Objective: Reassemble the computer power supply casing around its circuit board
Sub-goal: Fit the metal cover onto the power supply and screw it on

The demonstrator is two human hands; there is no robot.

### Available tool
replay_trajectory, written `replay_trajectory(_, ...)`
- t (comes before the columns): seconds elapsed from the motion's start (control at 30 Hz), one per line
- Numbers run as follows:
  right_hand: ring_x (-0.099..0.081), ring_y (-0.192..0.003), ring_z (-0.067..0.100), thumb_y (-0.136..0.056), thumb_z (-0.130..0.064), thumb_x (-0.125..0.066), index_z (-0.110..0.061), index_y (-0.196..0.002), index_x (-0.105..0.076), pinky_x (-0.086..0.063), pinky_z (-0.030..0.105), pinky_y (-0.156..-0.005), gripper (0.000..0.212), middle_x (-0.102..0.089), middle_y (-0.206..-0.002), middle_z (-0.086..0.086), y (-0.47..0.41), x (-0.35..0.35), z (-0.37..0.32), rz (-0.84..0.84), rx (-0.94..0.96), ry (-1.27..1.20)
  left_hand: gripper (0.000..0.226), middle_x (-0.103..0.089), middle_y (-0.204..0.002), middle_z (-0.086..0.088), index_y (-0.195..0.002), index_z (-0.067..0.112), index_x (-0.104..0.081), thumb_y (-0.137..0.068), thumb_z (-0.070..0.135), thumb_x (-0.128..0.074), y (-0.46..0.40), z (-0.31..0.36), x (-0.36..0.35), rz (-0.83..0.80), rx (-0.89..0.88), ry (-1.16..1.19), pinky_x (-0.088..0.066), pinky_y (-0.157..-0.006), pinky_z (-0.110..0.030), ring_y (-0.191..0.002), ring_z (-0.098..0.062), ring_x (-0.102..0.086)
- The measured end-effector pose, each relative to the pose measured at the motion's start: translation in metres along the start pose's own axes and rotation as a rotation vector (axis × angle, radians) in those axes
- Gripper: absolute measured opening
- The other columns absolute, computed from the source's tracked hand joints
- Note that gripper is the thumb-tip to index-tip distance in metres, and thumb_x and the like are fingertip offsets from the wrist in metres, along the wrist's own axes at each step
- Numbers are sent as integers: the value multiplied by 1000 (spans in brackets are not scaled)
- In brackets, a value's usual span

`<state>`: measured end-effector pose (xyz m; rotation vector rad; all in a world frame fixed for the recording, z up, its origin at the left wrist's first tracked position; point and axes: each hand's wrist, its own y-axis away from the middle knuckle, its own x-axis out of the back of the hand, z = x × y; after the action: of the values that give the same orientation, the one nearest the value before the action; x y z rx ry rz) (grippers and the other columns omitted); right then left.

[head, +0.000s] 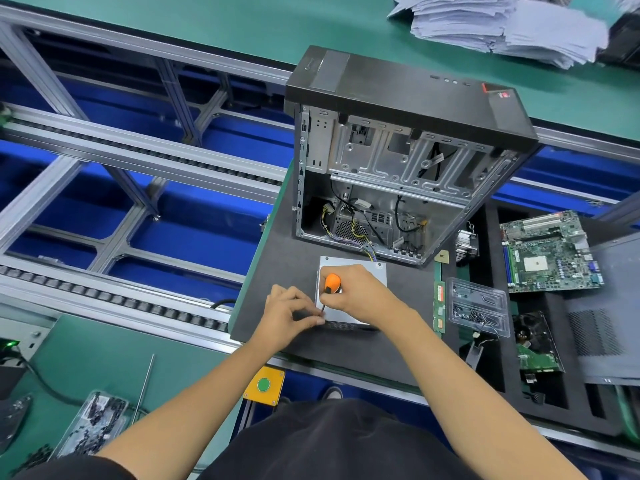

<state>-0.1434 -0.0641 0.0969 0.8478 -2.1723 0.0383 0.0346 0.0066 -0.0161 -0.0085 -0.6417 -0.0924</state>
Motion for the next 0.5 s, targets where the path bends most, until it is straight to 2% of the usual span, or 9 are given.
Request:
replay_trajectory(0.13, -51, -67, 21, -71, -27, -59, -24, -71, -53, -48, 45, -63, 7, -58, -65, -3, -1, -1, 2, 12, -15, -4, 26, -62, -98, 20, -95, 41, -79, -78, 59, -72, 2, -2, 0, 22, -36, -24, -41, -89, -40, -104, -12, -42)
replay_trajectory(0.37, -50, -65, 18, -71, -31, -58, -28, -71, -51, -49, 45, -61, 8, -57, -64, -5, -2, -3, 3, 17, -6, 6, 25, -61, -95, 24, -91, 40, -77, -79, 61, -70, 3, -6, -5, 70, -37, -51, -42, -86, -35, -102, -8, -43)
replay_trajectory(0.5, -50, -61, 19, -72, -33, -58, -31, -88, -48, -48, 43, -59, 19, -60, -68, -3, 0, -4, 2, 36, -10, 2, 24, -62, -93, 24, -92, 39, -78, -83, 59, -70, 5, -7, -7, 99, -71, -121, -41, -79, -25, -99, -7, -43)
